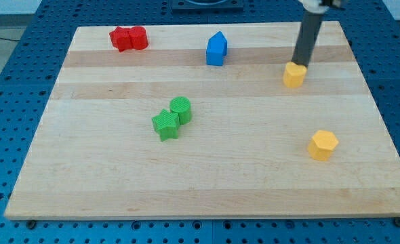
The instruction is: Push the yellow heart into the yellow hexagon
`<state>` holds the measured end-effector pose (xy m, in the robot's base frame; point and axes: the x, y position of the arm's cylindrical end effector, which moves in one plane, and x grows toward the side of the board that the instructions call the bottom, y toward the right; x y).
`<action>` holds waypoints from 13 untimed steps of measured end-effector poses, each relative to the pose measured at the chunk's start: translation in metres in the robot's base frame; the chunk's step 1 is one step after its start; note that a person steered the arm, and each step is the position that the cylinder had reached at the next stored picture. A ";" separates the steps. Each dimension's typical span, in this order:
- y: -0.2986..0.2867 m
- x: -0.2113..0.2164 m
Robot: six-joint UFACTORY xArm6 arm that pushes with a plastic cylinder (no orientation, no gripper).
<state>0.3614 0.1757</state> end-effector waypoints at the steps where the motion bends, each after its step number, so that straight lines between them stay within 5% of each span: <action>1: -0.005 0.020; 2: -0.001 -0.007; 4: 0.021 0.066; 6: 0.020 0.066; 8: 0.012 0.013; 9: -0.058 0.013; 11: -0.061 0.117; 13: -0.040 -0.002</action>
<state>0.3593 0.1362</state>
